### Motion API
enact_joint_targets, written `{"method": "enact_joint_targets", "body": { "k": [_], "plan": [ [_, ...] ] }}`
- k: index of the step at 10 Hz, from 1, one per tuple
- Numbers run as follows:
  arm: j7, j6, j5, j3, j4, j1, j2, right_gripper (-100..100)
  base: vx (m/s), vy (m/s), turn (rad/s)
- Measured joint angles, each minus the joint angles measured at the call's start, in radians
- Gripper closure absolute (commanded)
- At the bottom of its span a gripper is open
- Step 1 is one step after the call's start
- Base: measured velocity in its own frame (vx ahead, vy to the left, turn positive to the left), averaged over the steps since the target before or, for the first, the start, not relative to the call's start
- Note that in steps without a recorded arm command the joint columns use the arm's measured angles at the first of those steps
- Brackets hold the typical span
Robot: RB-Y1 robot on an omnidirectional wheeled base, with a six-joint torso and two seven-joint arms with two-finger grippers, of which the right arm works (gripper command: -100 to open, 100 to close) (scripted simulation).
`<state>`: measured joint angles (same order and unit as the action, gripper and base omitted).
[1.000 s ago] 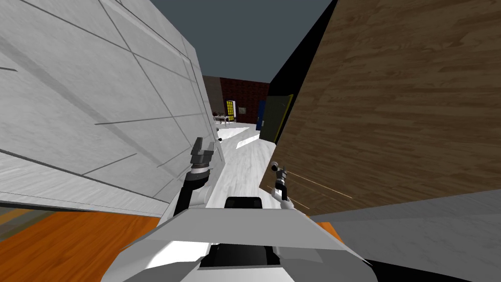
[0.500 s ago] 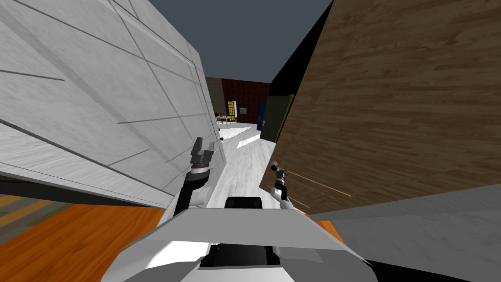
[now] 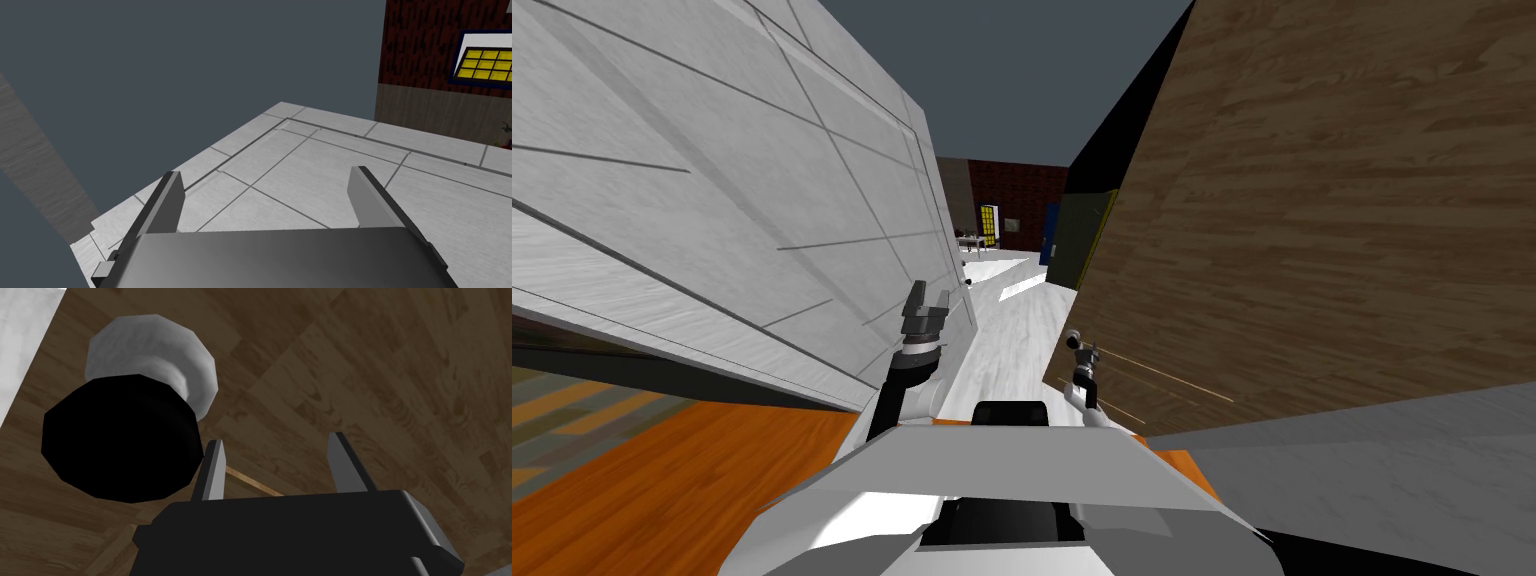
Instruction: Push the door open
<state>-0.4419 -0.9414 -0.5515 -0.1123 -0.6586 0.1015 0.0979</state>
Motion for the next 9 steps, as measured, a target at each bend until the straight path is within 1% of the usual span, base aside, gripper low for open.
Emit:
{"method": "enact_joint_targets", "body": {
  "k": [1,2,3,4,5,6,7,8,9],
  "plan": [
    [-0.015,-0.007,-0.002,0.003,0.001,-0.004,-0.001,-100,-0.006,0.007,-0.01],
    [-0.012,0.006,-0.003,0.002,-0.03,-0.022,-0.003,-100,-0.036,0.006,0.06],
    [-0.025,0.013,-0.017,0.003,-0.04,-0.025,-0.005,-100,-0.081,-0.002,0.082],
    [-0.052,0.013,-0.035,0.011,-0.049,-0.031,-0.006,-100,-0.067,-0.009,0.032],
    [-0.07,0.019,-0.045,0.012,-0.056,-0.03,-0.01,-100,-0.054,-0.006,0.063],
    [-0.093,0.017,-0.06,0.016,-0.047,-0.024,-0.012,-100,-0.038,0.006,0.038],
    [-0.118,0.012,-0.068,0.02,-0.039,-0.022,-0.011,-100,-0.048,0.021,0.025],
    [-0.15,-0.003,-0.081,0.026,-0.012,-0.008,-0.011,-100,-0.04,0.012,0.03],
    [-0.158,0.01,-0.091,0.026,-0.045,-0.025,-0.018,-100,-0.046,0.008,0.056]
  ]
}}
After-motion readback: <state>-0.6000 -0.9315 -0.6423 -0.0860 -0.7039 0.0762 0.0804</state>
